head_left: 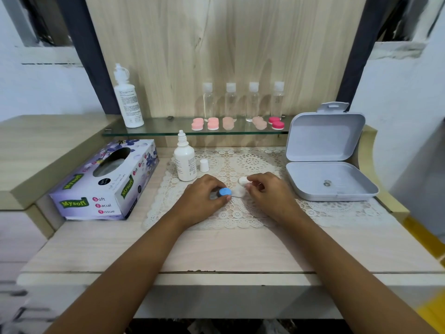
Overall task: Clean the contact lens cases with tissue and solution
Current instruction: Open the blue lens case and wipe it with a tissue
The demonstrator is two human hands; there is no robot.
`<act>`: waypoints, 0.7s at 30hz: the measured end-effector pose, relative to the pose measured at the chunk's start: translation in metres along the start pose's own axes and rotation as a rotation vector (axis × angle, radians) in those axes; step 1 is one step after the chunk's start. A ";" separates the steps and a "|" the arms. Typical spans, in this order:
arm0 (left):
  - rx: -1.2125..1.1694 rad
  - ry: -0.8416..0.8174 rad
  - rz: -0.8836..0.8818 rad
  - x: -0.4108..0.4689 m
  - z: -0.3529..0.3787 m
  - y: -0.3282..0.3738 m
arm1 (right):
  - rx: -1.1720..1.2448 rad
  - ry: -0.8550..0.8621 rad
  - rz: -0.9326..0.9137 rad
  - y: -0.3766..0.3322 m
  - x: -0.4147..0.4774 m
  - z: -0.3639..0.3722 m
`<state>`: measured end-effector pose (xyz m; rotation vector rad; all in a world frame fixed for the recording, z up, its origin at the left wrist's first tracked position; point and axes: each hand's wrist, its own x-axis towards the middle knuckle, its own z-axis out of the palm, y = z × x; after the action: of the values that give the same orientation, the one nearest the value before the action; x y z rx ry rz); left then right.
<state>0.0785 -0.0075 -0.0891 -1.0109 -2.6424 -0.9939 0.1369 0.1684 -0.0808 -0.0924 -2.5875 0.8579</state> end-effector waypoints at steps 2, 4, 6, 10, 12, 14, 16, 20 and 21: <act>-0.032 -0.016 -0.010 -0.001 0.000 0.000 | -0.030 -0.024 0.013 0.000 0.005 -0.005; -0.052 -0.026 -0.030 -0.002 0.000 0.000 | -0.073 -0.063 0.011 0.001 0.011 -0.008; -0.061 -0.032 -0.042 -0.002 -0.001 0.001 | -0.121 -0.106 0.005 0.002 0.017 -0.009; -0.074 -0.036 -0.059 -0.002 -0.001 0.001 | -0.189 -0.169 -0.045 0.004 0.023 -0.006; -0.076 -0.039 -0.062 -0.003 -0.001 0.001 | -0.205 -0.168 -0.063 0.005 0.023 -0.003; -0.078 -0.039 -0.065 -0.003 -0.001 0.001 | -0.175 -0.139 -0.055 0.006 0.023 -0.001; -0.083 -0.039 -0.069 -0.003 -0.001 0.002 | -0.146 -0.109 -0.044 0.008 0.023 0.000; -0.088 -0.041 -0.066 -0.002 -0.001 0.002 | -0.064 -0.069 -0.030 0.005 0.020 -0.004; -0.087 -0.040 -0.063 -0.002 -0.001 0.002 | -0.022 -0.054 -0.026 0.003 0.018 -0.005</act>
<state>0.0814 -0.0083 -0.0879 -0.9806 -2.7006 -1.1230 0.1221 0.1772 -0.0723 -0.0420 -2.6426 0.8339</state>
